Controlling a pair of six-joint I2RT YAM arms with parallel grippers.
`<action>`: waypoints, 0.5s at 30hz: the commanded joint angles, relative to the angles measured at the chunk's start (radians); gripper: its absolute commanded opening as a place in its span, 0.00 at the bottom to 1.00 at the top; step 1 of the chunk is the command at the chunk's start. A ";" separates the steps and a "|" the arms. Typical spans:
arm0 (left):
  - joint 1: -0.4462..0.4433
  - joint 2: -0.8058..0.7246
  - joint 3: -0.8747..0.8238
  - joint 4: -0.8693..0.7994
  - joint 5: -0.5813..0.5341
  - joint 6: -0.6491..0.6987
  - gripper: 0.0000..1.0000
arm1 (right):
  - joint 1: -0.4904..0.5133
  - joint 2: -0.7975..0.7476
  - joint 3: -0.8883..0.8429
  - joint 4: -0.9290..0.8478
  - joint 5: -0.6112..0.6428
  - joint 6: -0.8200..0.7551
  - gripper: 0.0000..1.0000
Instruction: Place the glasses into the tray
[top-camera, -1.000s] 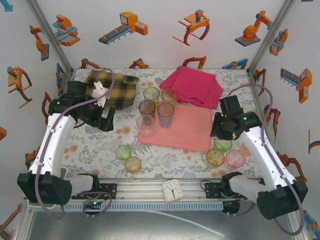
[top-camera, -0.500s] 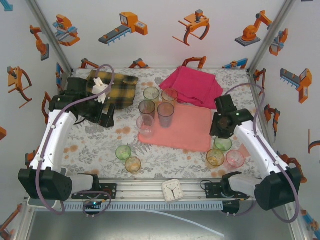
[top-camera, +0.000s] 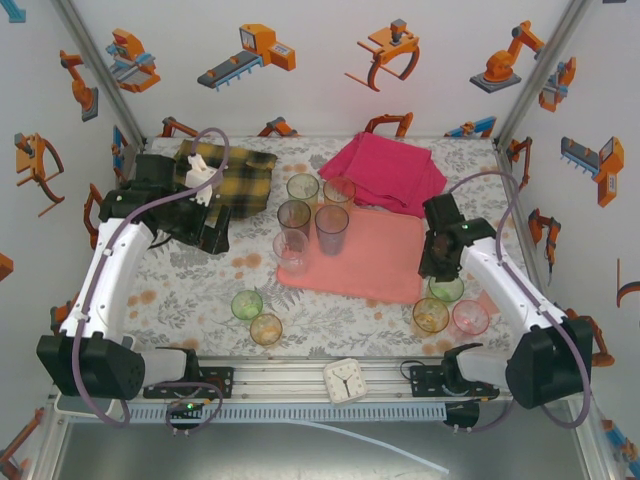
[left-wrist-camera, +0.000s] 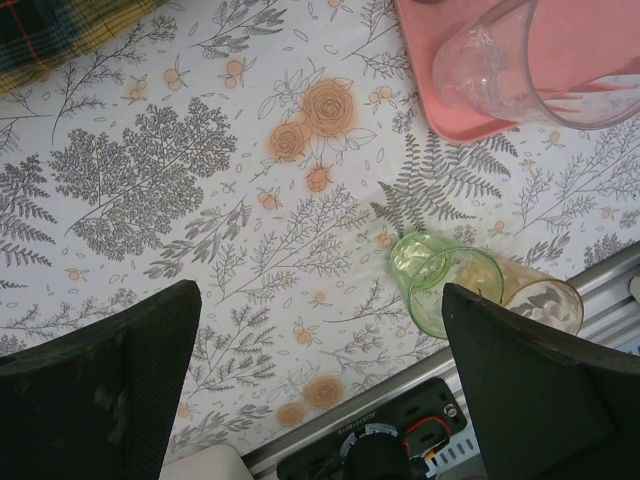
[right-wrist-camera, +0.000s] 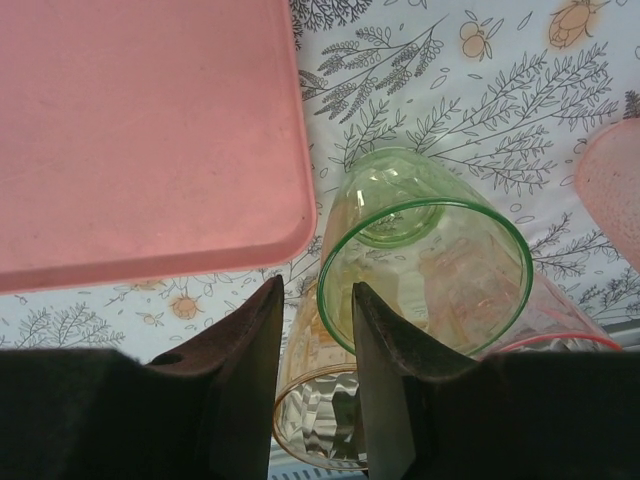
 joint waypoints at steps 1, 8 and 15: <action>0.000 0.008 0.022 0.004 0.024 -0.006 0.99 | -0.006 0.011 -0.024 0.033 0.024 0.031 0.34; 0.000 0.005 0.019 0.004 0.022 -0.005 0.99 | -0.007 0.031 -0.035 0.041 0.040 0.034 0.32; 0.000 0.003 0.018 0.004 0.022 -0.009 0.99 | -0.006 0.048 -0.041 0.051 0.060 0.029 0.30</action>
